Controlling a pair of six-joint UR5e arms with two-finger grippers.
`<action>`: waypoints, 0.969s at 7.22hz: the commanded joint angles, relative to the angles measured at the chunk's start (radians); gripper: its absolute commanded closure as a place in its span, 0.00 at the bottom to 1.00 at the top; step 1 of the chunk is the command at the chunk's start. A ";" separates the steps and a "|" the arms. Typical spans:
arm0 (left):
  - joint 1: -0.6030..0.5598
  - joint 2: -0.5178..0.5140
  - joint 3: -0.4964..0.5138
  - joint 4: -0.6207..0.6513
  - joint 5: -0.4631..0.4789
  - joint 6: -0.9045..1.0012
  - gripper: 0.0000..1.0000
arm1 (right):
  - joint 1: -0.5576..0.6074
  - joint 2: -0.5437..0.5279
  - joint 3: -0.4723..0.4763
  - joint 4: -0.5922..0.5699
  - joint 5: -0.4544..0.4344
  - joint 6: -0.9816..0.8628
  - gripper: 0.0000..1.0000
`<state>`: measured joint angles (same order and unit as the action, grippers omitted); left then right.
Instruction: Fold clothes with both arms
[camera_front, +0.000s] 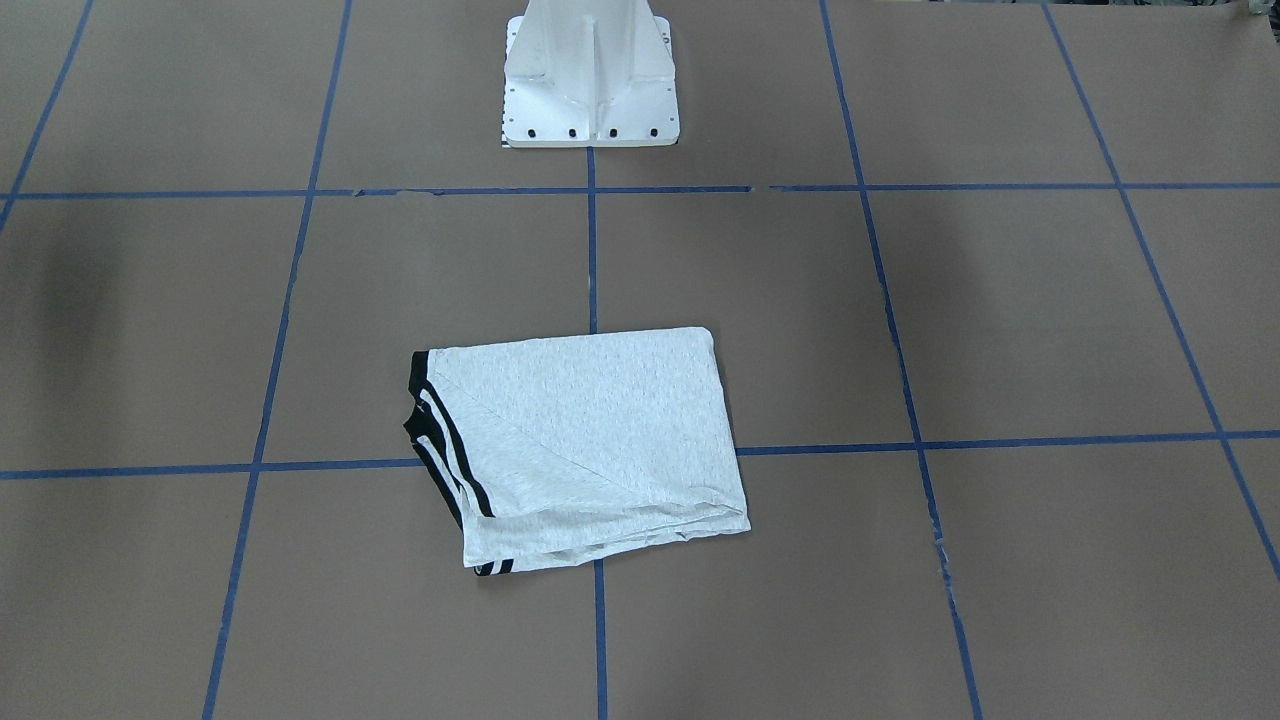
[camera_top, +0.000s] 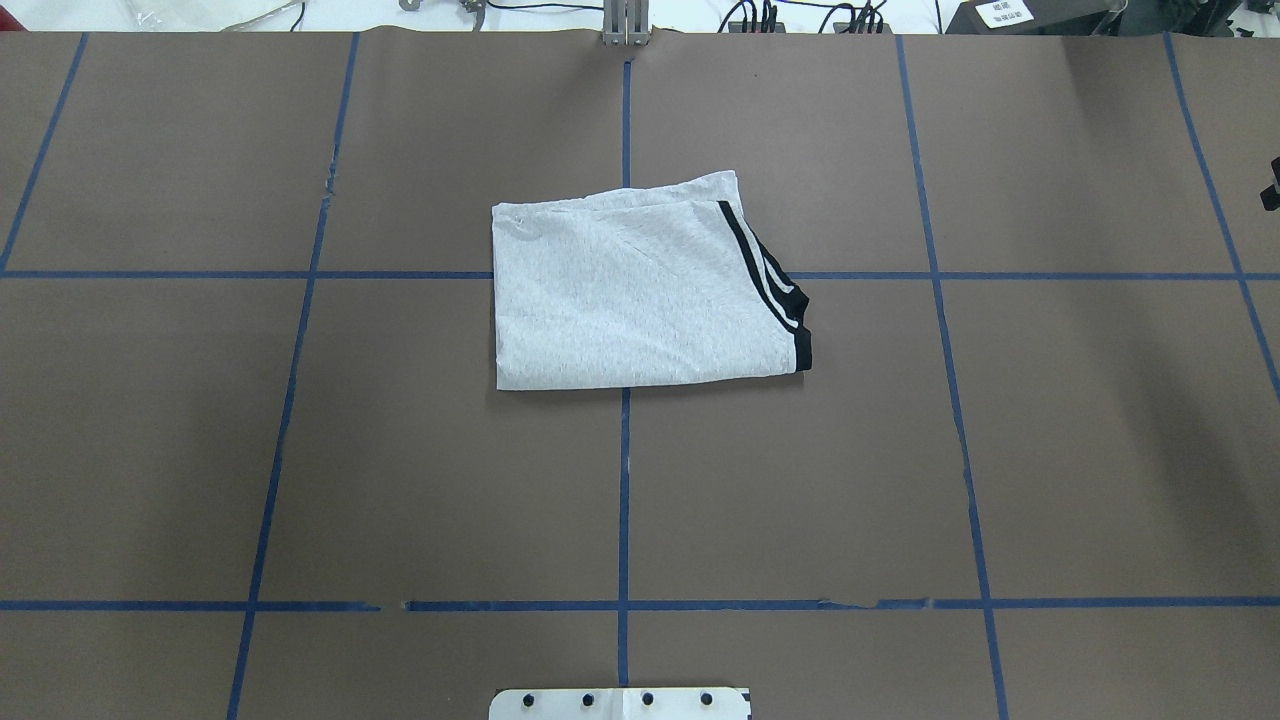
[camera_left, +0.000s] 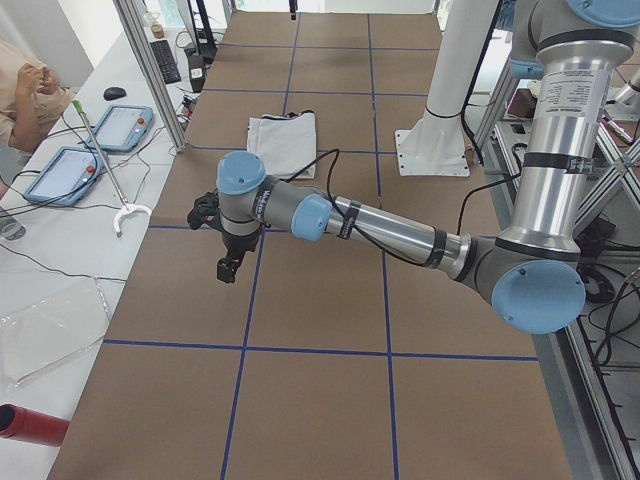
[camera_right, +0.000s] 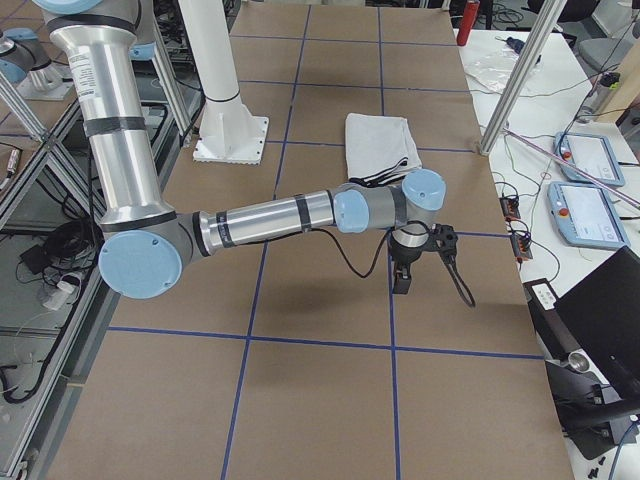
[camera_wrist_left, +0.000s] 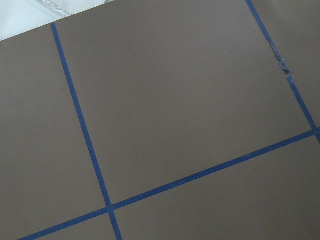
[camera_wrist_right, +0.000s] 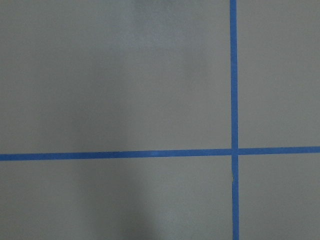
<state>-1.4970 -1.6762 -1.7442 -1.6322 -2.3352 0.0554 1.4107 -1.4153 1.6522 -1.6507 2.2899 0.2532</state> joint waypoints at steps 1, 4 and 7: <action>-0.005 0.085 -0.009 0.011 -0.001 0.011 0.01 | -0.001 -0.039 0.029 0.000 0.000 0.000 0.00; -0.006 0.193 -0.096 -0.032 -0.010 0.006 0.00 | -0.003 -0.062 0.031 0.015 0.005 0.000 0.00; -0.005 0.188 -0.095 -0.032 -0.009 0.004 0.00 | -0.007 -0.060 0.031 0.017 0.009 0.001 0.00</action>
<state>-1.5024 -1.4878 -1.8443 -1.6630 -2.3444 0.0606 1.4065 -1.4763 1.6823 -1.6346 2.2955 0.2534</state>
